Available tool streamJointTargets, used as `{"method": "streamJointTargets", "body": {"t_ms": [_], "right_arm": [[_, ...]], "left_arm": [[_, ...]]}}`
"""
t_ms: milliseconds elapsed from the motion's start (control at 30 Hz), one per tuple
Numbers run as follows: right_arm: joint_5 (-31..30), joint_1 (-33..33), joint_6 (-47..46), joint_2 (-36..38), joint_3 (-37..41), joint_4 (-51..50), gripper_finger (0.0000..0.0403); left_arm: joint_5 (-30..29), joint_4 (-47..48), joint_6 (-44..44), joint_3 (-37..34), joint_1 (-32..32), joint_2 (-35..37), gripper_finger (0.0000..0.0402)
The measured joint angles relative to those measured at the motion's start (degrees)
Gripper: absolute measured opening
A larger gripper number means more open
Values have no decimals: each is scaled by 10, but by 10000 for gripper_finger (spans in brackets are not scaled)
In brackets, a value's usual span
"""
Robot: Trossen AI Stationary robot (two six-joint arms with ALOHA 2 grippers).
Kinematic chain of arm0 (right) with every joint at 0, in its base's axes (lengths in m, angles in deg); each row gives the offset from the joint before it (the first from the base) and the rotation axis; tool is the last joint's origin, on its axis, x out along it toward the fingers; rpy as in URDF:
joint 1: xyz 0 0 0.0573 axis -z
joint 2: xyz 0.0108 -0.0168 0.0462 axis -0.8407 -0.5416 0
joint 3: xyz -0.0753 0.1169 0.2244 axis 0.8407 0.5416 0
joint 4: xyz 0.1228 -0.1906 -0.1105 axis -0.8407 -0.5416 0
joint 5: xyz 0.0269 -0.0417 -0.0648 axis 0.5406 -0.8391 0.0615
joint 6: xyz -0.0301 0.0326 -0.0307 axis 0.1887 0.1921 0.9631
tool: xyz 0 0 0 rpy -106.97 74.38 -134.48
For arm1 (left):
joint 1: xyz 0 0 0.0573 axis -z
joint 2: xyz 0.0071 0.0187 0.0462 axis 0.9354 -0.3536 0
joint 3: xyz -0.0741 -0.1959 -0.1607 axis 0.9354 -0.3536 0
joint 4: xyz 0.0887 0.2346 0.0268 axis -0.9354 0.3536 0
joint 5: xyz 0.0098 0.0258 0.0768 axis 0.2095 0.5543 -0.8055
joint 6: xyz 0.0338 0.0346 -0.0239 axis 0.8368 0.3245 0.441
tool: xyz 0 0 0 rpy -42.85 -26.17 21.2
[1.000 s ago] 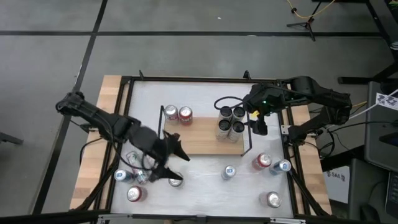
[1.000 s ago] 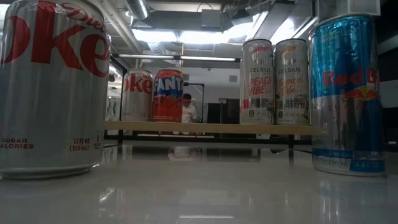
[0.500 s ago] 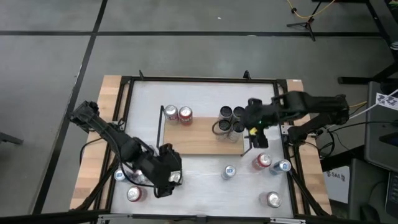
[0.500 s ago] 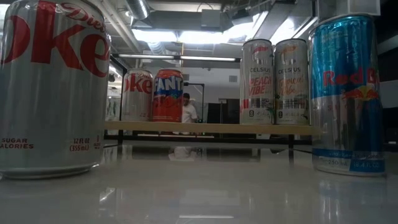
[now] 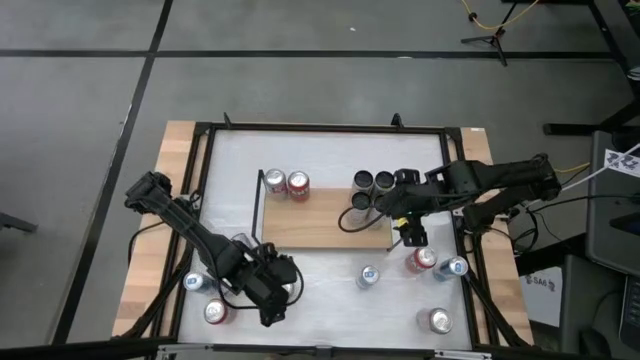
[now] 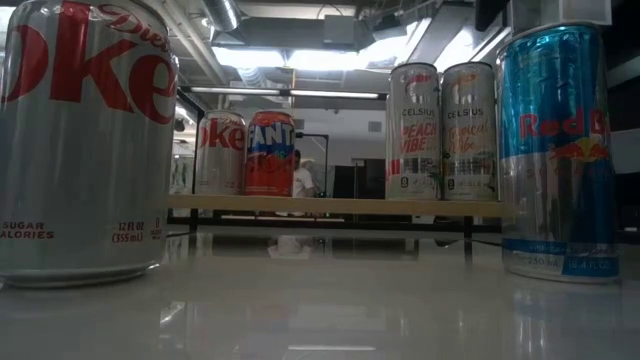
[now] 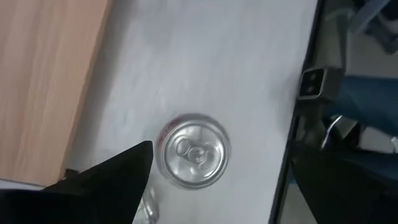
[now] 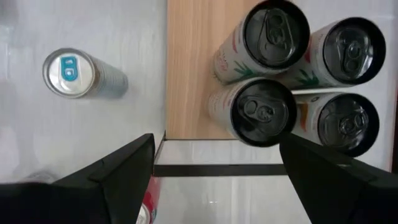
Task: Place canned beverage on shelf
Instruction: Put the left silver-red soda can on the shelf aligned with the other silver-red soda can
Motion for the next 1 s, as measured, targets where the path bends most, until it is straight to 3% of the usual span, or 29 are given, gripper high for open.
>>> {"method": "streamJointTargets", "body": {"t_ms": [200, 667, 1000], "right_arm": [[0, 0, 0, 0, 0, 13, 341], [1, 0, 0, 0, 0, 17, 341], [1, 0, 0, 0, 0, 19, 341]], "left_arm": [[4, 39, 14, 0, -2, -15, 367], [-15, 30, 27, -5, -5, -15, 367], [8, 33, 42, -6, -6, -65, 367]]}}
